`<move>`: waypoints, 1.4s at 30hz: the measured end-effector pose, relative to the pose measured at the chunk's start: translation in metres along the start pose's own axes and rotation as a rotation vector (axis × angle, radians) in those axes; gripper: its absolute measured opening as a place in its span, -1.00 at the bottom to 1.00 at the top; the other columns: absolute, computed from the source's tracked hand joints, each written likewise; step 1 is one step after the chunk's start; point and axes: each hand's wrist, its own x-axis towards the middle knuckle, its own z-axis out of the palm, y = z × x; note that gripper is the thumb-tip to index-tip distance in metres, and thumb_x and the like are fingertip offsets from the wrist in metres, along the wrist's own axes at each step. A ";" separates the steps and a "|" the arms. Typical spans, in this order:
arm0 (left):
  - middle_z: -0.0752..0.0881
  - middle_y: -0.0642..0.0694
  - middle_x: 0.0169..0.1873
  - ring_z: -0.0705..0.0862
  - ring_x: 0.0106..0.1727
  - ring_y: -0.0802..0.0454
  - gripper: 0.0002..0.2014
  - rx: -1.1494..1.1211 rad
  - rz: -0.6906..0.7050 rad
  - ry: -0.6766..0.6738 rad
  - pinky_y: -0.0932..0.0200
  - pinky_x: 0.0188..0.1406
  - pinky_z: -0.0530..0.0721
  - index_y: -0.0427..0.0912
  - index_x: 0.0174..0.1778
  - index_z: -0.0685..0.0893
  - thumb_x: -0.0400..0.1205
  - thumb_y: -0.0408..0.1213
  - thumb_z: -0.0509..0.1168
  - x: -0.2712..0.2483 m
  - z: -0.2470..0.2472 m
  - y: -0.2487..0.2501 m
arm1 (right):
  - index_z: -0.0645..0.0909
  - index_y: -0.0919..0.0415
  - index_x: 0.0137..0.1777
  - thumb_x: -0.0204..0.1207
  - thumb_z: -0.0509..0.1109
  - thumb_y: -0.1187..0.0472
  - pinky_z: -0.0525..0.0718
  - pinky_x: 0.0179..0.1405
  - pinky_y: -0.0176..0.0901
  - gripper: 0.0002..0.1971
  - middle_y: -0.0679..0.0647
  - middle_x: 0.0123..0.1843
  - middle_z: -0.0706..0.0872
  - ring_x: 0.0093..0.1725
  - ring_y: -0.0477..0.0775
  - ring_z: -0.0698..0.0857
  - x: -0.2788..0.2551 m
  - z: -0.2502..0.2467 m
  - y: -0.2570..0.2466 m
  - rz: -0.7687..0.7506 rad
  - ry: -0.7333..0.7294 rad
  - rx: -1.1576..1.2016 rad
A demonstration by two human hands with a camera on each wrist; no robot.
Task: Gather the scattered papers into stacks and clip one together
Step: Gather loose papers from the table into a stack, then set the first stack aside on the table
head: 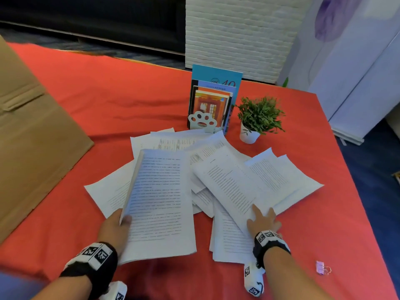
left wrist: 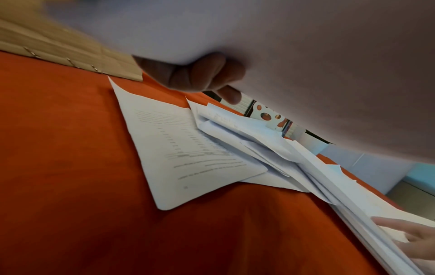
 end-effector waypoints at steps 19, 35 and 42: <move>0.64 -0.29 0.30 0.60 0.25 -0.24 -0.64 -0.129 -0.117 -0.047 -0.03 0.33 0.48 -0.26 0.39 0.52 0.68 -0.26 0.17 -0.007 -0.017 -0.004 | 0.12 -0.43 0.54 0.61 0.02 -0.19 -0.08 0.59 0.31 -0.51 -0.12 0.71 -0.18 0.68 0.13 -0.16 -0.082 0.041 -0.087 -0.332 -0.025 -0.108; 0.53 0.03 0.38 0.56 0.37 -0.03 -0.31 -0.473 -0.013 -0.763 -0.08 0.33 0.55 0.11 0.55 0.24 0.51 0.30 0.08 -0.065 0.085 0.107 | 0.59 0.27 0.18 0.62 0.17 0.45 0.77 -0.36 -0.17 -0.75 0.10 -0.03 0.77 -0.13 0.12 0.75 -0.083 -0.033 -0.020 -0.029 -0.103 1.558; 0.55 -0.20 0.21 0.54 0.19 -0.16 -0.55 -0.273 -0.115 -0.536 -0.11 0.31 0.47 -0.15 0.48 0.38 0.65 -0.30 0.23 -0.036 0.096 0.077 | 0.51 0.42 0.27 0.58 0.13 0.39 0.58 -0.73 -0.31 -0.70 0.20 -0.04 0.60 -0.30 0.16 0.59 -0.030 -0.073 0.070 0.337 0.310 1.478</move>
